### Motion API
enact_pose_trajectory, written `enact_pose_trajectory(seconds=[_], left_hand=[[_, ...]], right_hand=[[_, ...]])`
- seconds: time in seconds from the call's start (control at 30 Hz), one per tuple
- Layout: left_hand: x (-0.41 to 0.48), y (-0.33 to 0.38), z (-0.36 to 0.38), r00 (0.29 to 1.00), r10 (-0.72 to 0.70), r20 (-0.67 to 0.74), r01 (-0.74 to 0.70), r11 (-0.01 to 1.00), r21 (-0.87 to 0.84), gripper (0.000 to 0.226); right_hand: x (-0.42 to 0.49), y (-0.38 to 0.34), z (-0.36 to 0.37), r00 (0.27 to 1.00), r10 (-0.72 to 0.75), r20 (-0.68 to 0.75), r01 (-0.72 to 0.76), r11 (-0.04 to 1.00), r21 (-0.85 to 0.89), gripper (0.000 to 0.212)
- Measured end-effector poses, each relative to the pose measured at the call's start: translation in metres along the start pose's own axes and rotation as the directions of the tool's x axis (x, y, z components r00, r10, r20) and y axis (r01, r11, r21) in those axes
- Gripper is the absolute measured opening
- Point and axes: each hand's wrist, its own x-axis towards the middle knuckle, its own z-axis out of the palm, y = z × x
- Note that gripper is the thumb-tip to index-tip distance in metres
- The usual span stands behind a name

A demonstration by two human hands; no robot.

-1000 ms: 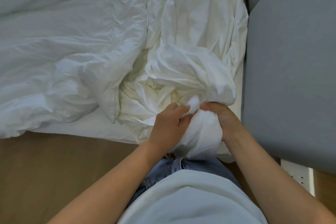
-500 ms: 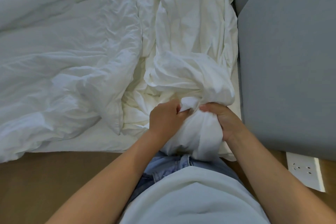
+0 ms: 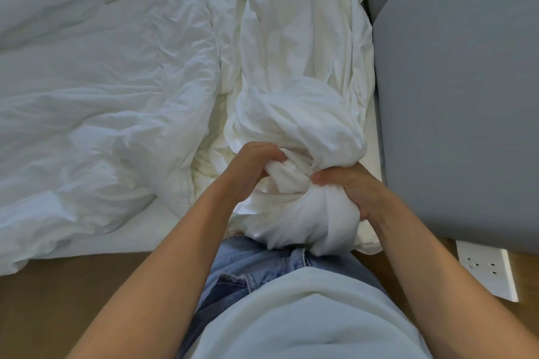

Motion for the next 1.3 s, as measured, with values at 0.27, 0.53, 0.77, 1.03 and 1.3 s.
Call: enact_pose_trajectory(seconds=[0.27, 0.53, 0.77, 1.03, 1.3], left_hand=[[0.003, -0.008, -0.004, 0.996, 0.087, -0.009, -0.085, 0.988, 0.132, 0.033], [-0.004, -0.003, -0.006, 0.947, 0.296, -0.121, -0.185, 0.816, 0.547, 0.028], [-0.017, -0.005, 0.008, 0.896, 0.399, -0.196, -0.230, 0.793, 0.564, 0.022], [-0.019, -0.008, 0.001, 0.936, 0.270, -0.225, -0.235, 0.957, 0.173, 0.022], [-0.024, -0.013, -0.011, 0.994, 0.102, 0.049, -0.077, 0.927, -0.367, 0.019]], right_hand=[[0.001, 0.009, 0.004, 0.995, 0.104, -0.002, -0.103, 0.986, 0.134, 0.049], [0.004, 0.012, -0.002, 0.991, 0.123, 0.057, -0.134, 0.946, 0.296, 0.016], [0.012, 0.007, 0.011, 0.995, 0.068, 0.067, -0.087, 0.934, 0.347, 0.017], [0.015, 0.003, 0.019, 1.000, -0.002, 0.016, -0.005, 0.898, 0.439, 0.017], [0.016, 0.003, 0.020, 0.999, 0.039, -0.031, -0.022, 0.903, 0.428, 0.018]])
